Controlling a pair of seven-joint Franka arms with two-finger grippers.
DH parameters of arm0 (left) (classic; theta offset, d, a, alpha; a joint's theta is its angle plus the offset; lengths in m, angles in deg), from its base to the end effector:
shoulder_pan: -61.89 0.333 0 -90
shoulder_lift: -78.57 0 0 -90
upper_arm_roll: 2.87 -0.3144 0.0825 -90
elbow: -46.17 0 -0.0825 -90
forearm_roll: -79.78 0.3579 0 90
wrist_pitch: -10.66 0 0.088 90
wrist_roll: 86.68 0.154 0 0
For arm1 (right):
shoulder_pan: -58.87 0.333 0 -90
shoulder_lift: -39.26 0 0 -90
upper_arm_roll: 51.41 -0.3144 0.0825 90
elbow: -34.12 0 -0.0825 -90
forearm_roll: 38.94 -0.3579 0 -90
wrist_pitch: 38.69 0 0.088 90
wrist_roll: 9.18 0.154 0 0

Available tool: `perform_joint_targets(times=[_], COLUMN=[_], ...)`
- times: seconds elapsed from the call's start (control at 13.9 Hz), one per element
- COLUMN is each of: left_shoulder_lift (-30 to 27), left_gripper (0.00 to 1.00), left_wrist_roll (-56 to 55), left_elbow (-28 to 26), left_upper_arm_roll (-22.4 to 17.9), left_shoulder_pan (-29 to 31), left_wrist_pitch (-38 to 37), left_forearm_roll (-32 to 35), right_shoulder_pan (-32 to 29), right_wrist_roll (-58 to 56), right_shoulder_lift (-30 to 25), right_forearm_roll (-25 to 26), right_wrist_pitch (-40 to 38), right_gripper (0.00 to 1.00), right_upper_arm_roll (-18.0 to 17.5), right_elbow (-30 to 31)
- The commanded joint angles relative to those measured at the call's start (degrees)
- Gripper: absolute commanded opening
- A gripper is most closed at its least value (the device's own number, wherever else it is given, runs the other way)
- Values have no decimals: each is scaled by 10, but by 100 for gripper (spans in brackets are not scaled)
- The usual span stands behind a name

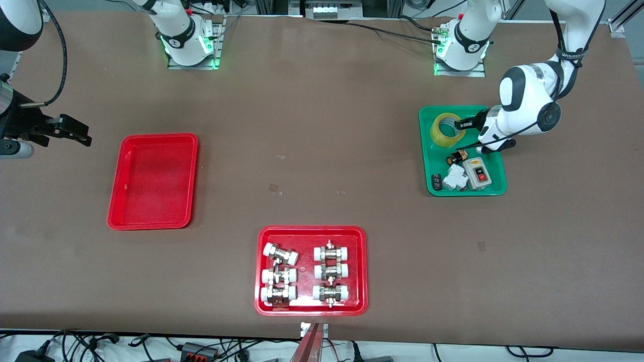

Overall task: Left arm passes tape to right arm into tray
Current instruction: 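Grasp the tape roll rim with the left gripper and lift it, then carry the tape toward the middle while the right gripper reaches toward it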

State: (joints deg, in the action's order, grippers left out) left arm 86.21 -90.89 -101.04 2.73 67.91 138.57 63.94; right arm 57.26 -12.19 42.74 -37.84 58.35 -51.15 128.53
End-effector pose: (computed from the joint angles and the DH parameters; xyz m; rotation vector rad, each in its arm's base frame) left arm 0.3616 -0.0176 0.1691 2.8562 0.4335 -0.6979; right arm 0.5526 -0.0207 0.5191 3.1226 0.0350 -0.0244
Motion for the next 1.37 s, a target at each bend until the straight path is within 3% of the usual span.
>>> perform_joint_targets(times=[0.0, 0.29, 0.65, 0.79, 0.87, 1.15, 1.3], left_shoulder_lift=[-1, -10, -44, -43, -36, -17, 30], left_gripper=[23, 16, 17, 16, 14, 6, 4], left_wrist_roll=[-1, -1, -7, -34, -48, -136, -199], left_elbow=[3, 19, 136, 217, 266, 388, 477], left_upper_arm_roll=[5, 6, 3, 19, 48, 181, 247], left_shoulder_pan=[3, 3, 3, -5, -5, -6, -8], left_wrist_pitch=[-6, -39, -197, -288, -324, -353, -353], left_forearm_roll=[-9, -9, -9, -9, -10, -79, -102], right_shoulder_pan=[-2, -2, -1, -2, -2, 5, 29], right_wrist_roll=[0, 0, -5, -4, -2, 2, -1], right_shoulder_lift=[-1, -1, -1, -1, -2, 4, 14], right_forearm_roll=[1, 1, 1, 1, 1, 0, 0], right_wrist_pitch=[0, -1, -5, -6, -14, -69, -79], right_gripper=[100, 100, 100, 100, 100, 100, 100], right_upper_arm_roll=[-2, -1, -2, -2, -2, -4, -4], right_elbow=[-1, -1, -21, -20, -20, -19, -18])
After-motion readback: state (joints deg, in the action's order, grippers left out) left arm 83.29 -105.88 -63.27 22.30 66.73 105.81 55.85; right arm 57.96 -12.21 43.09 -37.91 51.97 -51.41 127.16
